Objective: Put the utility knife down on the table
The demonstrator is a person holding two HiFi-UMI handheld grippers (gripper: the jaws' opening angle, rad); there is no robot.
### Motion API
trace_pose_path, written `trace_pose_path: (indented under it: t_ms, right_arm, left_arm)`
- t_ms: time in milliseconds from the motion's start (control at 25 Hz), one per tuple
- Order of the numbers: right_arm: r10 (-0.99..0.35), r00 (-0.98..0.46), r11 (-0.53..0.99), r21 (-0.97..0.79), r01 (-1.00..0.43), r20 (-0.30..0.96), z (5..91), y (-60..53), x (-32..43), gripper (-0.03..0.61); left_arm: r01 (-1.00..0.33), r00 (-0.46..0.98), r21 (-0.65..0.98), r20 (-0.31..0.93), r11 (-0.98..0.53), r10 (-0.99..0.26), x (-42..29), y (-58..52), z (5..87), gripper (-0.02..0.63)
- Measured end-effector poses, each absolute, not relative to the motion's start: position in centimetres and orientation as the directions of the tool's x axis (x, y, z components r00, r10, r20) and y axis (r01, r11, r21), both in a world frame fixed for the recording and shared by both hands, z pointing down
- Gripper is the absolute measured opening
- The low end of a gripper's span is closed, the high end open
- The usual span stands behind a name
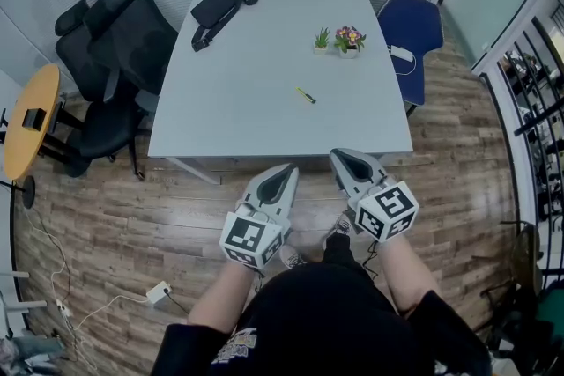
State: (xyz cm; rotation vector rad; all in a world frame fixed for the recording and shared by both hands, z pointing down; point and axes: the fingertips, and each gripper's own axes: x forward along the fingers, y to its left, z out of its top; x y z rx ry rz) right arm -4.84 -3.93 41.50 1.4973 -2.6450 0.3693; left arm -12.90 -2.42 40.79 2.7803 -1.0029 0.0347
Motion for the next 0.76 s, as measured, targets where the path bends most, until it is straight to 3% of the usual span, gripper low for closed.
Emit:
trace_pose_path:
  t_ms: [760]
  right_arm:
    - [-0.835, -0.518, 0.490, -0.173, -0.854, 0.189, 41.58, -3.28, -4.68, 0.003]
  left_arm:
    - [-0.640, 0.767, 0.163, 0.082, -0.751, -0.636, -13.01, -2.13, 40.55, 0.006]
